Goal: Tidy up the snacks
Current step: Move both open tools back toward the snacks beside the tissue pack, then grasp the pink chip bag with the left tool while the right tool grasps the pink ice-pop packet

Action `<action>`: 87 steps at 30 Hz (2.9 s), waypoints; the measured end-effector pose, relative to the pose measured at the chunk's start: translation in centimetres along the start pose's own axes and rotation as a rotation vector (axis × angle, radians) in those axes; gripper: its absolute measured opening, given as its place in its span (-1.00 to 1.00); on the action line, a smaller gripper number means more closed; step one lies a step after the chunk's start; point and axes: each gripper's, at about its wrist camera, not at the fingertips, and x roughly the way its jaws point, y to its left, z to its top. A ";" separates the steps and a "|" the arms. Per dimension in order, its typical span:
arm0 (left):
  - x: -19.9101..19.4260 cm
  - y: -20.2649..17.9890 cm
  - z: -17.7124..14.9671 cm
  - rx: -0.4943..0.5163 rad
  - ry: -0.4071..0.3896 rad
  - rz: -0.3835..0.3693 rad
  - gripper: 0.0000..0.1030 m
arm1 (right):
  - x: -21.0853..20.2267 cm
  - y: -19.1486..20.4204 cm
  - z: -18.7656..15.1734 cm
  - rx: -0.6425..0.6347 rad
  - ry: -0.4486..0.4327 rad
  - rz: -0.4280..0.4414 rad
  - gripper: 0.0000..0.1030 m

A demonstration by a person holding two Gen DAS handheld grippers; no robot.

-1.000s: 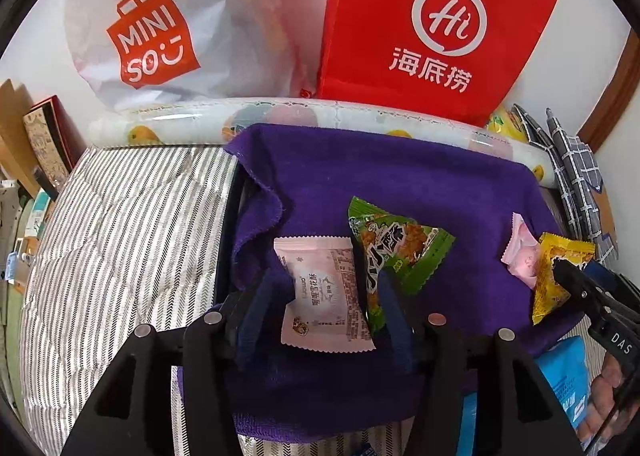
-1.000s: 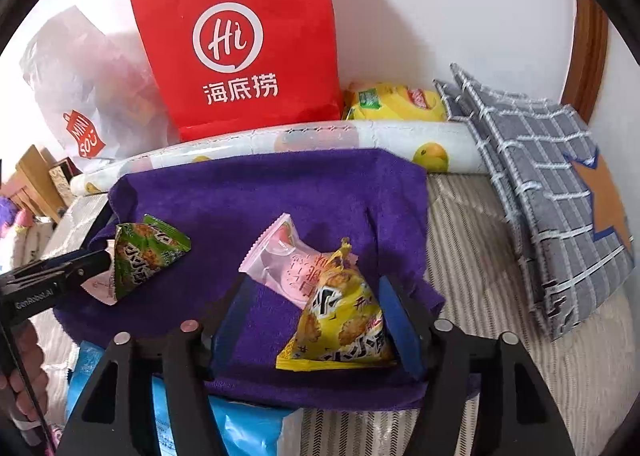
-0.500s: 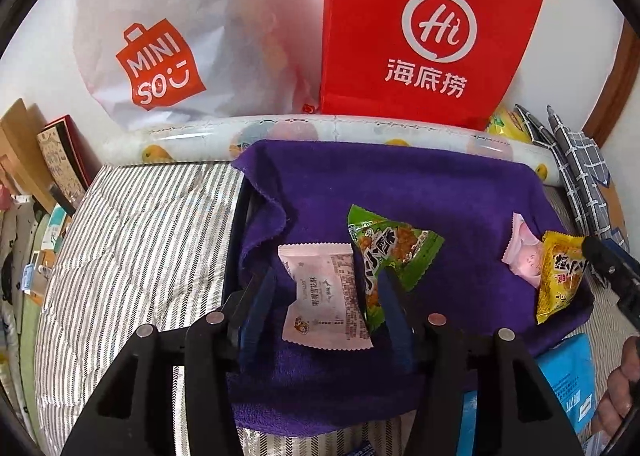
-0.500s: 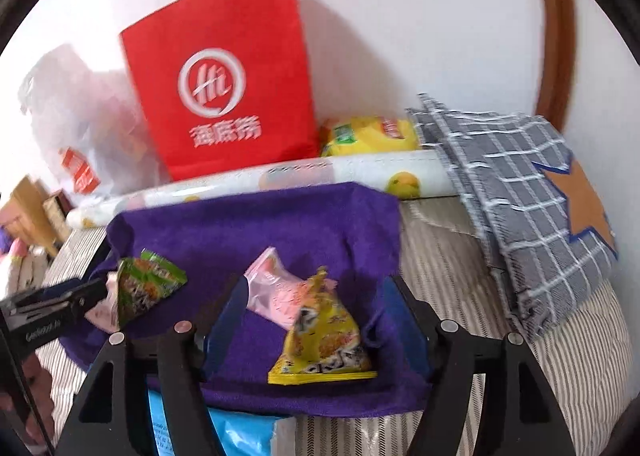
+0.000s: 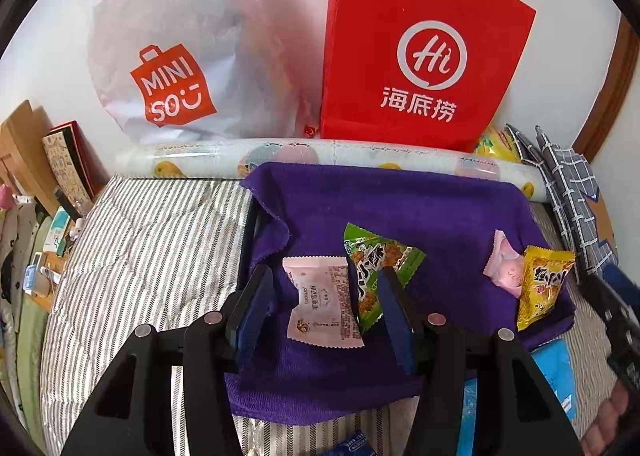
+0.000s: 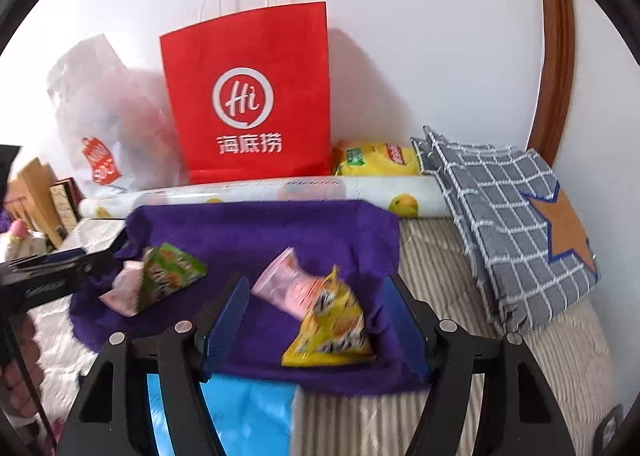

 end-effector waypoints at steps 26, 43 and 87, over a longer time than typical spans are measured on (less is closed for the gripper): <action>-8.5 3.6 -7.9 0.039 0.037 -0.051 0.16 | -6.1 3.9 -9.8 0.017 0.131 0.212 -0.10; -11.0 2.9 -11.6 0.063 0.088 -0.208 0.26 | -9.5 -0.3 -8.7 0.095 0.160 0.111 -0.61; -9.7 2.0 -13.0 0.124 -0.006 -0.175 0.19 | -3.4 -2.2 -12.7 0.070 0.242 0.017 -0.45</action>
